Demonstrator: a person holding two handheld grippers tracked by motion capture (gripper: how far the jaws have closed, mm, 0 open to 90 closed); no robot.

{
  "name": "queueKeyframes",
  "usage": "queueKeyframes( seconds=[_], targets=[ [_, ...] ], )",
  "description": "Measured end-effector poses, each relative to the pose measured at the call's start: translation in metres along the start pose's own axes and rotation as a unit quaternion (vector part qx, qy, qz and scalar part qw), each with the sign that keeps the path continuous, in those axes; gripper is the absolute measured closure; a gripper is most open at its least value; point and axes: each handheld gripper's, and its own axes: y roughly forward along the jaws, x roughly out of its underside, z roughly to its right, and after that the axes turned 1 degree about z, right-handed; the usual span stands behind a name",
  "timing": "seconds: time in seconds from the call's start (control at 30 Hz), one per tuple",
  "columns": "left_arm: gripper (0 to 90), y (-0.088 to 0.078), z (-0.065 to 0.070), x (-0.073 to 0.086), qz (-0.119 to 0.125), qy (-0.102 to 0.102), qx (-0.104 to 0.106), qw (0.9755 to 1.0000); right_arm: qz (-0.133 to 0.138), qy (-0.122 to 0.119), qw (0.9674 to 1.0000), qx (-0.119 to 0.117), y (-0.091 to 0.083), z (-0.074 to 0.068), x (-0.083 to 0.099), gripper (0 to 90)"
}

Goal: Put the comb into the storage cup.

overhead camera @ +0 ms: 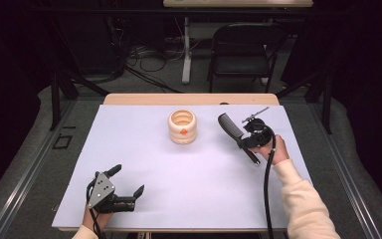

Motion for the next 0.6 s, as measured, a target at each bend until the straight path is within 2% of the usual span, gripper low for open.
queueKeyframes(
  seconds=[0.6],
  targets=[
    [0.6, 0.000, 0.000, 0.000, 0.000, -0.001, 0.001, 1.0000, 0.064, -0.008, 0.9979, -0.005, -0.016, -0.008, 0.004, 72.2]
  ],
)
